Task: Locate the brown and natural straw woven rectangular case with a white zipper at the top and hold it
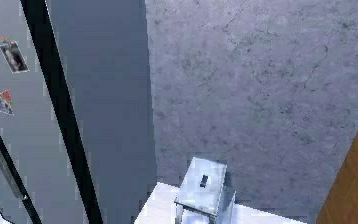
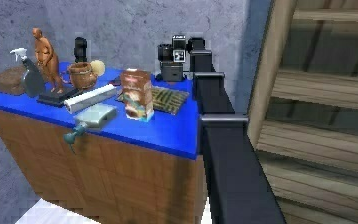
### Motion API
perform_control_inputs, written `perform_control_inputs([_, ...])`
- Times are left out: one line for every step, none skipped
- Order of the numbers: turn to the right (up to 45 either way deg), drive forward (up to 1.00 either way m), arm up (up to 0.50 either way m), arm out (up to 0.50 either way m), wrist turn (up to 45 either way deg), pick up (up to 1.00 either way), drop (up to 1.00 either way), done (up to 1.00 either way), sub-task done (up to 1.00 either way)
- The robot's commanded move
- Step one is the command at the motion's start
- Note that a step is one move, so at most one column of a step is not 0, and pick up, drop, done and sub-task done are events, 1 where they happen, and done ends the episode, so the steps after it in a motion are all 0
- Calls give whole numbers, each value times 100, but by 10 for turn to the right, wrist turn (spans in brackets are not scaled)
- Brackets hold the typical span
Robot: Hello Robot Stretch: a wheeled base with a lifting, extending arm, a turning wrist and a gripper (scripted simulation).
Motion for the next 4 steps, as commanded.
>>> perform_control_inputs([0, 0, 0, 0, 60, 0, 0, 0, 0])
perform_control_inputs([0, 0, -14, 0, 0, 0, 0, 0, 0])
perform_control_inputs([0, 0, 0, 0, 0, 100, 0, 0, 0])
perform_control_inputs([0, 0, 10, 0, 0, 0, 0, 0, 0])
